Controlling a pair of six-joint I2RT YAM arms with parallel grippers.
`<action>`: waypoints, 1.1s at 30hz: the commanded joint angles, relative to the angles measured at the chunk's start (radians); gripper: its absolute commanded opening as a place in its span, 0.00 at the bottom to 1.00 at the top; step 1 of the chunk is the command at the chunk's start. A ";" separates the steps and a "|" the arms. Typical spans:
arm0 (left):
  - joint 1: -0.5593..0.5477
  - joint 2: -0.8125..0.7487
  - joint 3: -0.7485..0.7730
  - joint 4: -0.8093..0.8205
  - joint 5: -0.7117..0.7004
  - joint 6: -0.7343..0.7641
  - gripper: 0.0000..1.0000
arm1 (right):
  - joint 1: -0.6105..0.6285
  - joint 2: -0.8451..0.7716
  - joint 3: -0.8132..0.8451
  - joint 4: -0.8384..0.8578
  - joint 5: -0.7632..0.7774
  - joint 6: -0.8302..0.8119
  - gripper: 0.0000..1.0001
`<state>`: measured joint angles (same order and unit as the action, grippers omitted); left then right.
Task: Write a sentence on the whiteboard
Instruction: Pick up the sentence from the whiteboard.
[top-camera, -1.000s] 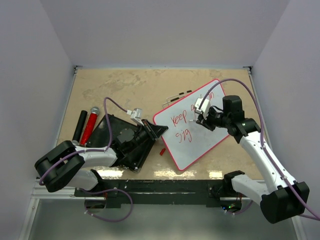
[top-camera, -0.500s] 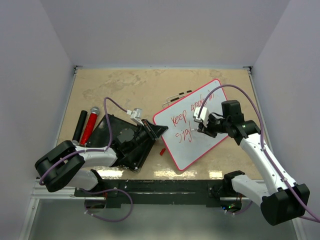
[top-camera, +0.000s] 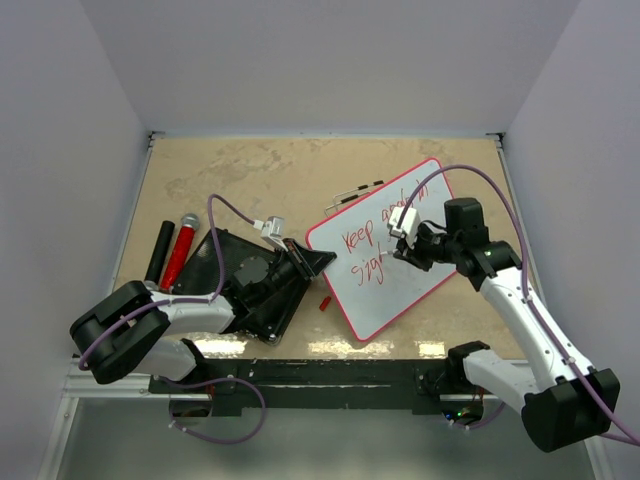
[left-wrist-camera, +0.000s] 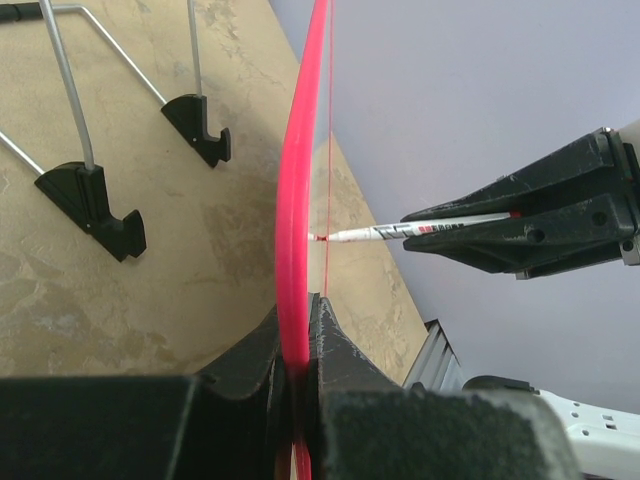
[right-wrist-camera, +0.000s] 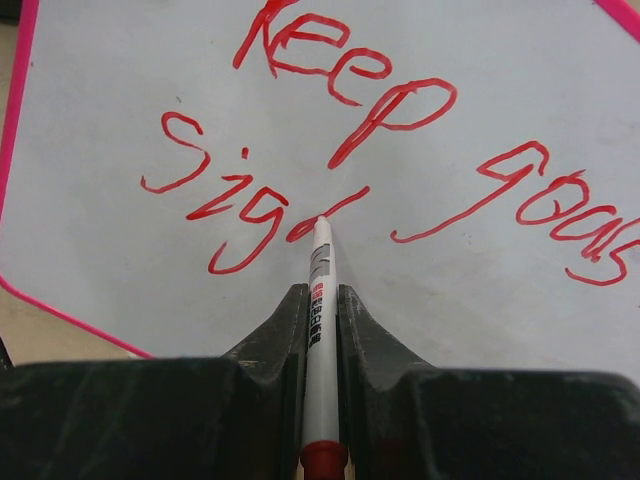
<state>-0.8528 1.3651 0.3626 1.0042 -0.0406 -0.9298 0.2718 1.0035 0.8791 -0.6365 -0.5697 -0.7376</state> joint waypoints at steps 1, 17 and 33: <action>-0.009 0.002 0.015 0.040 0.059 0.068 0.00 | -0.002 -0.016 -0.006 0.095 0.060 0.056 0.00; -0.011 -0.004 0.007 0.043 0.058 0.068 0.00 | -0.002 -0.002 0.000 -0.100 0.033 -0.097 0.00; -0.009 -0.001 0.006 0.039 0.062 0.068 0.00 | 0.000 -0.091 0.021 0.001 0.021 0.015 0.00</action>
<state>-0.8532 1.3651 0.3626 1.0088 -0.0353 -0.9241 0.2718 0.9337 0.8761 -0.6601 -0.5037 -0.7433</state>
